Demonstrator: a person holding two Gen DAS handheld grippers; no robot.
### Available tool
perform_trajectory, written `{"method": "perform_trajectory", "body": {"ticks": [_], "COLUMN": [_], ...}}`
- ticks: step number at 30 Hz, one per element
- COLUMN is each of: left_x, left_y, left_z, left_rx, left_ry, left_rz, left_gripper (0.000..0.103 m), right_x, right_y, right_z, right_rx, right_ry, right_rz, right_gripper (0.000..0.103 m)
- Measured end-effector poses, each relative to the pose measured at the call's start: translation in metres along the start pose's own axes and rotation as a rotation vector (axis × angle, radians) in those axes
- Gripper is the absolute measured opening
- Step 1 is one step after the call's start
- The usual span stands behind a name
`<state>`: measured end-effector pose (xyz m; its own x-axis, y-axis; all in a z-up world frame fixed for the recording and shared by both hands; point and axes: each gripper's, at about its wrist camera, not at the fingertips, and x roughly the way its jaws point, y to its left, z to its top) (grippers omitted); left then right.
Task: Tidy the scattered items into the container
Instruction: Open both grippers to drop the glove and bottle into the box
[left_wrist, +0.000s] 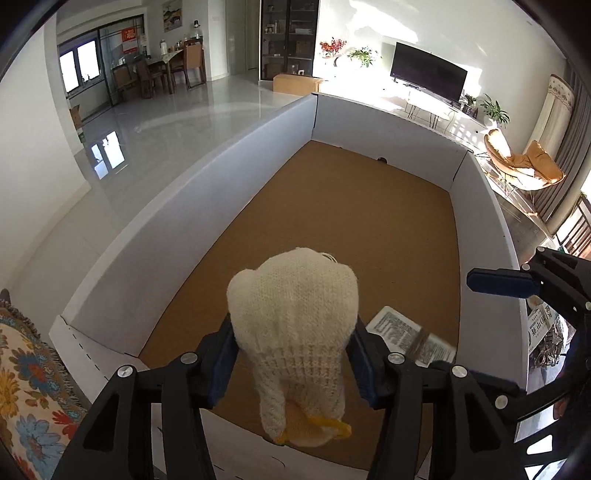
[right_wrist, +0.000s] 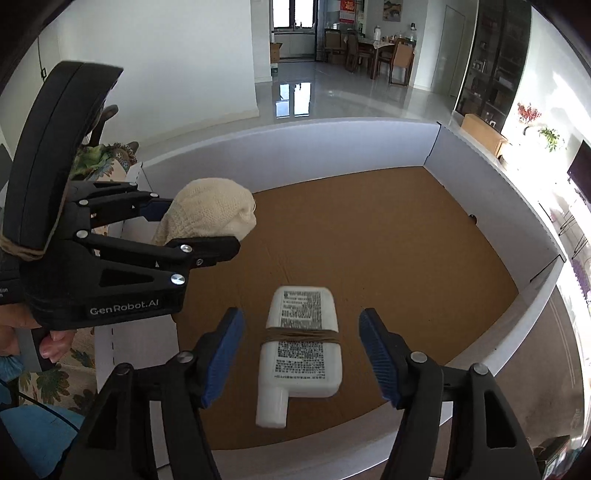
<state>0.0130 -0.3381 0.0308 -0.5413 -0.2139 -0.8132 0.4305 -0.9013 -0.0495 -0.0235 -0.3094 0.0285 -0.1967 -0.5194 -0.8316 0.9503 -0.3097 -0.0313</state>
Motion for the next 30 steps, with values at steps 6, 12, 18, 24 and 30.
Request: {"method": "perform_trajectory", "body": {"ticks": [6, 12, 18, 24, 30], "left_x": [-0.015, -0.032, -0.042, -0.064, -0.086], "left_y": [-0.009, -0.026, -0.067, -0.116, -0.166], "left_z": [-0.005, -0.017, -0.023, -0.03, -0.037], "left_rx": [-0.014, -0.015, 0.037, 0.114, 0.207], "left_ry": [-0.07, -0.106, -0.121, -0.15, -0.175], "left_rz": [0.048, -0.004, -0.034, -0.069, -0.111], "left_gripper": [0.082, 0.088, 0.088, 0.088, 0.088], "right_x": [-0.027, -0.117, -0.198, -0.24, -0.276], "right_y": [0.001, -0.01, -0.021, -0.026, -0.037], "right_z": [-0.017, -0.028, -0.058, -0.094, -0.123], "right_rx": [-0.043, 0.01, 0.098, 0.146, 0.173], "right_ry": [-0.064, -0.242, -0.372, -0.405, -0.415], "right_rz": [-0.058, -0.234, -0.463, -0.572, -0.637], "right_gripper": [0.072, 0.087, 0.095, 0.096, 0.096]}}
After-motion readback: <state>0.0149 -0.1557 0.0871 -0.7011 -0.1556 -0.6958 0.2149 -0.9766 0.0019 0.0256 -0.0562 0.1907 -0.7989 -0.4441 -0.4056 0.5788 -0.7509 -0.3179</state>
